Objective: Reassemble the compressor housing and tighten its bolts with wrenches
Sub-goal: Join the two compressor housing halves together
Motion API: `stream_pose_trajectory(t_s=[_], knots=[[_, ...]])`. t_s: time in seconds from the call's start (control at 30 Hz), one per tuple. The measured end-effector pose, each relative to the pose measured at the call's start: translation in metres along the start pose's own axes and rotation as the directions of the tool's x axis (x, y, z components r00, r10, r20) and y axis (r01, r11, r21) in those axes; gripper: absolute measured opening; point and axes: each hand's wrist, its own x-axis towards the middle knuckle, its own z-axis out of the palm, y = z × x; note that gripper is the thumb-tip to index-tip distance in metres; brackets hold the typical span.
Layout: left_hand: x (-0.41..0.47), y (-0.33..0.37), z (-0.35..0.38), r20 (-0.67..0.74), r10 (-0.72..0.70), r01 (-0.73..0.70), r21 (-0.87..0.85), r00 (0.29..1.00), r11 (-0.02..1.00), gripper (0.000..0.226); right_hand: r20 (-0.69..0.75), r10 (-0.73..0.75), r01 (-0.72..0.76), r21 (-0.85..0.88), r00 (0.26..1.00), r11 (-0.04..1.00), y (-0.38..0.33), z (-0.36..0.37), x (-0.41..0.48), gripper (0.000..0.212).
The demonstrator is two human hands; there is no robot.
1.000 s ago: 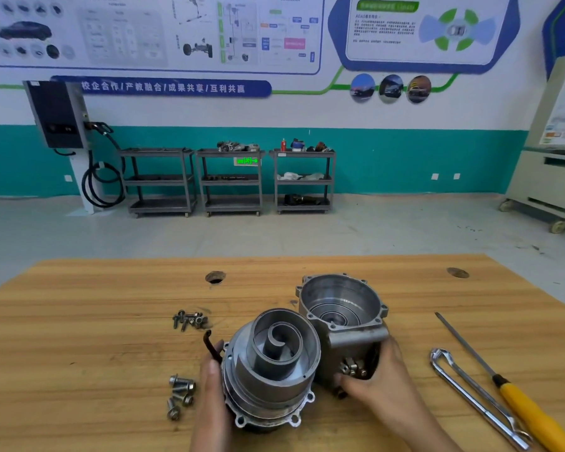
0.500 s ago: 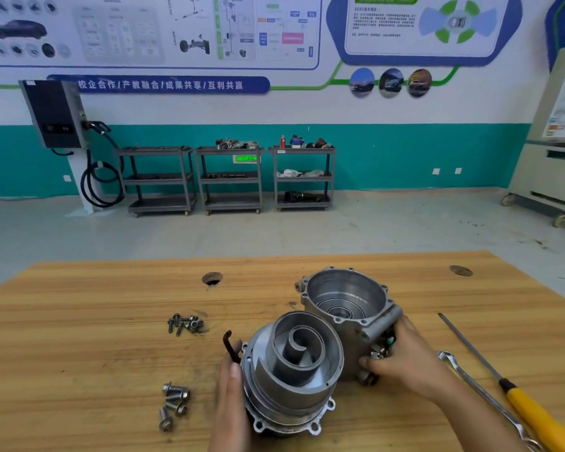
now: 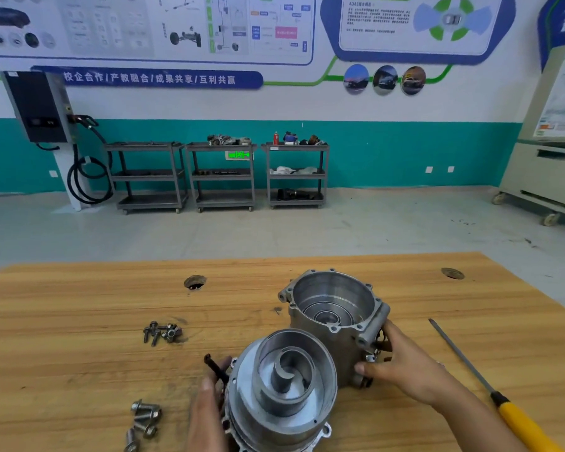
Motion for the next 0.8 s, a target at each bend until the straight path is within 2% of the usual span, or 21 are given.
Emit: stream_pose_trajectory(t_s=[0.1, 0.17, 0.23, 0.3, 0.4, 0.47, 0.57, 0.67, 0.8], knots=[[-0.005, 0.016, 0.003, -0.057, 0.047, -0.046, 0.012, 0.997, 0.999, 0.051, 0.019, -0.011, 0.011, 0.016, 1.0, 1.0, 0.002, -0.001, 0.001, 0.08], [-0.002, 0.029, 0.005, -0.087, 0.202, -0.196, 0.073, 0.975, 0.978, 0.053, 0.033, -0.01, 0.009, 0.042, 0.999, 0.999, 0.003, -0.002, 0.004, 0.08], [0.003, 0.041, 0.008, -0.042, 0.279, -0.277, 0.057, 0.959, 0.959, 0.054, 0.03, -0.012, 0.01, 0.069, 0.999, 0.998, 0.002, -0.003, 0.008, 0.082], [0.008, 0.05, 0.01, 0.029, 0.283, -0.284, 0.035, 0.959, 0.958, 0.057, 0.041, -0.007, 0.003, 0.093, 0.999, 0.996, 0.002, -0.005, 0.012, 0.082], [0.016, 0.062, 0.006, 0.158, 0.178, -0.171, -0.06, 0.971, 0.983, 0.067, 0.064, 0.005, -0.013, 0.11, 0.998, 0.994, 0.002, -0.008, 0.016, 0.079], [0.022, 0.07, 0.001, 0.227, 0.116, -0.085, -0.142, 0.967, 0.986, 0.071, 0.029, -0.008, 0.006, 0.069, 1.0, 0.998, 0.003, -0.009, 0.019, 0.071], [0.037, 0.084, -0.002, 0.288, 0.015, 0.056, -0.239, 0.958, 0.969, 0.061, 0.002, -0.014, 0.013, 0.035, 1.0, 0.999, 0.002, -0.012, 0.022, 0.066], [0.053, 0.096, 0.006, 0.359, -0.074, 0.112, -0.086, 0.93, 0.99, 0.046, 0.021, -0.02, 0.017, 0.111, 1.0, 0.994, -0.001, -0.013, 0.022, 0.074], [0.07, 0.104, 0.027, 0.458, -0.19, 0.116, 0.183, 0.869, 0.976, 0.039, 0.02, -0.029, 0.024, 0.227, 0.999, 0.974, -0.001, -0.009, 0.022, 0.079]])
